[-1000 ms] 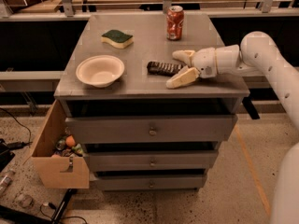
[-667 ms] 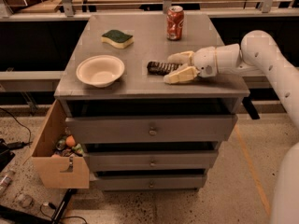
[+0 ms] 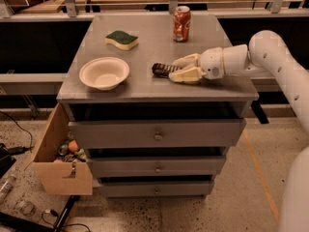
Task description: Pick rxbar chocolate
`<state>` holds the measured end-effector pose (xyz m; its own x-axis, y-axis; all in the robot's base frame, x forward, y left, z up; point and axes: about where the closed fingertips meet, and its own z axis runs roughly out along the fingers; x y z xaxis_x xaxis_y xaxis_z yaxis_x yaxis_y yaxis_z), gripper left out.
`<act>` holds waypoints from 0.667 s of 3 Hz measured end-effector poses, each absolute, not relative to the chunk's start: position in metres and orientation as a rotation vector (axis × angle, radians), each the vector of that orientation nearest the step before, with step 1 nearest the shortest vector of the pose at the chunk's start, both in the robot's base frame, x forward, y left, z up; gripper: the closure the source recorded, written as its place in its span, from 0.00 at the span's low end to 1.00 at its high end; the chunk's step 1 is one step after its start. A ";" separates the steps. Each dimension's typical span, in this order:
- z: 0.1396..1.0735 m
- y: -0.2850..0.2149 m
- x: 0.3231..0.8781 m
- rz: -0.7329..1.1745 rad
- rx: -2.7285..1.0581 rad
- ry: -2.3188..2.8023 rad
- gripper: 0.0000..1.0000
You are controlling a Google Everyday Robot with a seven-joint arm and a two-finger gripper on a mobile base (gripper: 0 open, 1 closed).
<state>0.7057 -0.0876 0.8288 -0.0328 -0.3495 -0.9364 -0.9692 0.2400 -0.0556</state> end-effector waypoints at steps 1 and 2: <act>0.829 -0.087 0.706 0.821 -1.273 1.563 1.00; 0.829 -0.087 0.706 0.821 -1.273 1.563 1.00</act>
Offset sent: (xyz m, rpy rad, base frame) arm -0.0085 0.0207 0.0522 0.0074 -0.0403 0.1302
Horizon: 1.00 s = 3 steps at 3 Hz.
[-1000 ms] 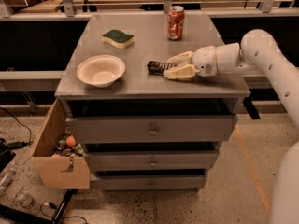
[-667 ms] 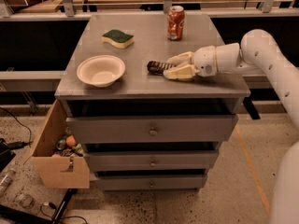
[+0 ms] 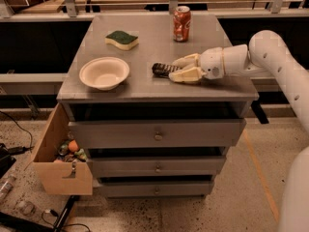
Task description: Pick rxbar chocolate
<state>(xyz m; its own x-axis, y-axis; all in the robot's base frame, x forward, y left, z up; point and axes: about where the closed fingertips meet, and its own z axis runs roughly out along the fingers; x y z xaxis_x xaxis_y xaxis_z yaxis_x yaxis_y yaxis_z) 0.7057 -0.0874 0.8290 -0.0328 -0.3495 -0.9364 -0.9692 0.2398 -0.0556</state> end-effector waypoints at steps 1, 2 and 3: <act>0.829 -0.087 0.706 0.821 -1.274 1.563 1.00; 0.829 -0.087 0.706 0.821 -1.274 1.563 1.00; 0.829 -0.087 0.706 0.821 -1.274 1.563 1.00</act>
Offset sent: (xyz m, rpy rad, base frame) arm -0.0115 0.0157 0.1923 -0.2266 -0.1774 0.1232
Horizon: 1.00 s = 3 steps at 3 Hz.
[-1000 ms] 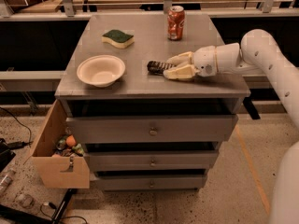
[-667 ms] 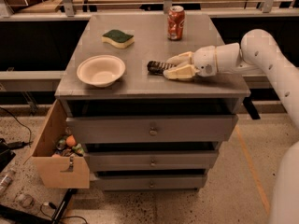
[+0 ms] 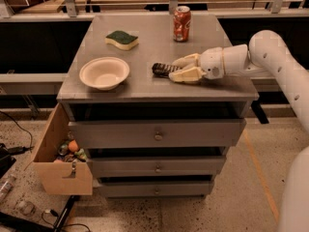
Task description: Pick rxbar chocolate
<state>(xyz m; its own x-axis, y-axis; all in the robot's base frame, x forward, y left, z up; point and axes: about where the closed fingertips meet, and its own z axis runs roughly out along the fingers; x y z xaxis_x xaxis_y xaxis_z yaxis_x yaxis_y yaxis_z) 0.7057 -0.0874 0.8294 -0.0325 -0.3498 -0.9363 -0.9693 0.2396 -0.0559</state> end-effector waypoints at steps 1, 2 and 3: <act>0.830 -0.087 0.706 0.821 -1.274 1.563 1.00; 0.830 -0.087 0.706 0.820 -1.274 1.563 1.00; 0.914 -0.078 0.689 0.711 -1.385 1.524 1.00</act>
Offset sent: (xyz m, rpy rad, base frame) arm -0.0370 0.0121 0.2420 -0.2398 -0.2378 0.0820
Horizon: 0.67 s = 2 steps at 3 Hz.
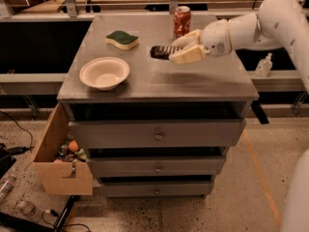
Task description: Pick rxbar chocolate
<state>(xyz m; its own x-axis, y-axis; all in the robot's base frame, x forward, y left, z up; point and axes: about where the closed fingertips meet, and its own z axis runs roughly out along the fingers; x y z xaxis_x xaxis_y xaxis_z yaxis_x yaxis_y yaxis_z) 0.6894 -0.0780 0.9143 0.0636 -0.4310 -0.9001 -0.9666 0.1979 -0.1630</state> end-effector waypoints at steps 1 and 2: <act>0.976 -0.071 0.677 0.627 -1.463 1.489 1.00; 1.019 -0.068 0.664 0.573 -1.515 1.459 1.00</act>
Offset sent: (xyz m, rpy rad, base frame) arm -0.0377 0.0048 0.1646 -0.1553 -0.1832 0.0590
